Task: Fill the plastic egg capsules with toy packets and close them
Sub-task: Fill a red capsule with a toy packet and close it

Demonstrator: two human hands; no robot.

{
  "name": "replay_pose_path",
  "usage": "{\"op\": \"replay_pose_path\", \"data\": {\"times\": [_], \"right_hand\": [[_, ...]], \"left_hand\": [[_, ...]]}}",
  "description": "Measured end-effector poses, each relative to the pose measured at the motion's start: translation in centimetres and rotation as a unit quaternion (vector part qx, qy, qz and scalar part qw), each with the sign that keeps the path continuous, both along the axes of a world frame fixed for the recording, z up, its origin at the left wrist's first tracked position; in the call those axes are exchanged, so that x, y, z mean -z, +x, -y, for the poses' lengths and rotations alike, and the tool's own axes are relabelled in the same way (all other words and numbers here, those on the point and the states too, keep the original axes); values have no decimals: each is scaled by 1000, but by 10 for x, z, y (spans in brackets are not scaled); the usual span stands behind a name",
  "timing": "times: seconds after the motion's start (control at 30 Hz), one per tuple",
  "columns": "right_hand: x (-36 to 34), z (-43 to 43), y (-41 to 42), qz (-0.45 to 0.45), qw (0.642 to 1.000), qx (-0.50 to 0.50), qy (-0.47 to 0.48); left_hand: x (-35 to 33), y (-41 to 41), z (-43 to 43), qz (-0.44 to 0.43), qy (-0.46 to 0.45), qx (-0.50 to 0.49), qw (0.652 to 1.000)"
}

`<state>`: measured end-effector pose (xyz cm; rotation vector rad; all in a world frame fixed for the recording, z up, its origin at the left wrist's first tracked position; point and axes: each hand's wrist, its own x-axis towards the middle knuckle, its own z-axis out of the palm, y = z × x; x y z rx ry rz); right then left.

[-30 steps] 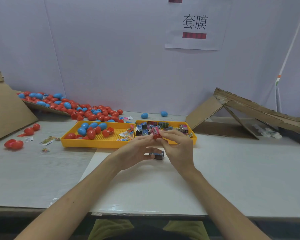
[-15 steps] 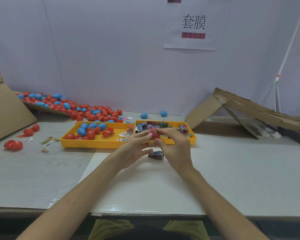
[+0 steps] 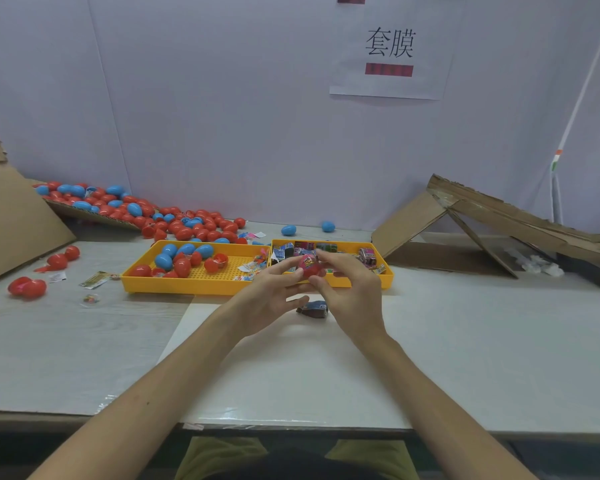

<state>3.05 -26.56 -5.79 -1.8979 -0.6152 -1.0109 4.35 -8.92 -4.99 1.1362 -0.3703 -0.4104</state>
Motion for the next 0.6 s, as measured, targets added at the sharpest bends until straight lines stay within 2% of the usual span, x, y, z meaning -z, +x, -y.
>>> {"op": "replay_pose_path", "data": {"times": [0.1,0.33,0.6], "right_hand": [[1,1,2,-21,1000,-5,5],[3,2,2,0,1000,-2,-20],[4,4,2,8,1000,-9,-9]], "left_hand": [[-2,-1,-1,4,-4,15,1000],[-1,-1,3,-2,-1,-29,1000],[-1,-1,1,-6,-20,-23,1000]]}}
